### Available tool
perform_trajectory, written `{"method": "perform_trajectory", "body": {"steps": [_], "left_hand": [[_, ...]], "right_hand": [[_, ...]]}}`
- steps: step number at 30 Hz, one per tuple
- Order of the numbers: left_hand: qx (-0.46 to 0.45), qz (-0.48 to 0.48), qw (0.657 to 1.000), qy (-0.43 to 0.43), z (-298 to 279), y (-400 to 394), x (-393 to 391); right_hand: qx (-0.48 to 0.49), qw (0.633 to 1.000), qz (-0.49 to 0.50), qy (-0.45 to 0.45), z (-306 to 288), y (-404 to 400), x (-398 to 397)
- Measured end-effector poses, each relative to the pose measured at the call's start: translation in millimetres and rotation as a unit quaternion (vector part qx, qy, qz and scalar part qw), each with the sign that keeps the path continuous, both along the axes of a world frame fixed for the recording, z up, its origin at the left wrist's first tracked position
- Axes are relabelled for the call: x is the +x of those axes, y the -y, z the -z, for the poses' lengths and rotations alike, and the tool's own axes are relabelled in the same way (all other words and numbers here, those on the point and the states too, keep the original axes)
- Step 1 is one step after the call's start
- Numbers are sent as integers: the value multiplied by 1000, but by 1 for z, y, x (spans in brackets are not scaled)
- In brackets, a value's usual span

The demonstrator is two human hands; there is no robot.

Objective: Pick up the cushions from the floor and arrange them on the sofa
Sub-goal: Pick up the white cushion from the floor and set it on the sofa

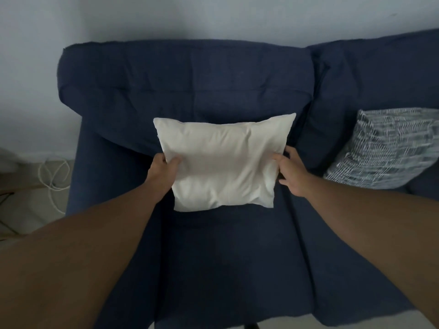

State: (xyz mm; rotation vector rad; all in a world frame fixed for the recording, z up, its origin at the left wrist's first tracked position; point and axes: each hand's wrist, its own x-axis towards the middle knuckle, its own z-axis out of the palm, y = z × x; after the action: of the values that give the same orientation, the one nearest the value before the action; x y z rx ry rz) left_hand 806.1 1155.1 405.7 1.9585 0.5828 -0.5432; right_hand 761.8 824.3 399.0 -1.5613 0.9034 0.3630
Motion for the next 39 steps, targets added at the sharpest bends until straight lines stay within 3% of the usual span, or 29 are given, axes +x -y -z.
{"method": "perform_trajectory", "body": {"steps": [3,6,12,17,21,25,31,39], "left_hand": [[10,9,1000,-26,16,1,1],[23,4,1000,-9,22,3,5],[6,-97,992,77,13,11,57],[46,-69,994,64,25,16,90],[46,-87,984,150,21,20,84],[39,-89,972,214,15,19,75],[30,-116,966,231,14,14,59],[81,-155,946,272,16,7,52]], "right_hand": [[-26,999,-37,-18,9,4,4],[-81,994,-65,29,11,6,12],[-124,989,17,81,9,8,66],[-109,992,39,42,25,10,91],[-197,970,47,136,25,19,82],[-216,953,31,210,21,26,73],[-219,942,10,256,18,27,69],[-237,922,-51,301,7,17,80]]}}
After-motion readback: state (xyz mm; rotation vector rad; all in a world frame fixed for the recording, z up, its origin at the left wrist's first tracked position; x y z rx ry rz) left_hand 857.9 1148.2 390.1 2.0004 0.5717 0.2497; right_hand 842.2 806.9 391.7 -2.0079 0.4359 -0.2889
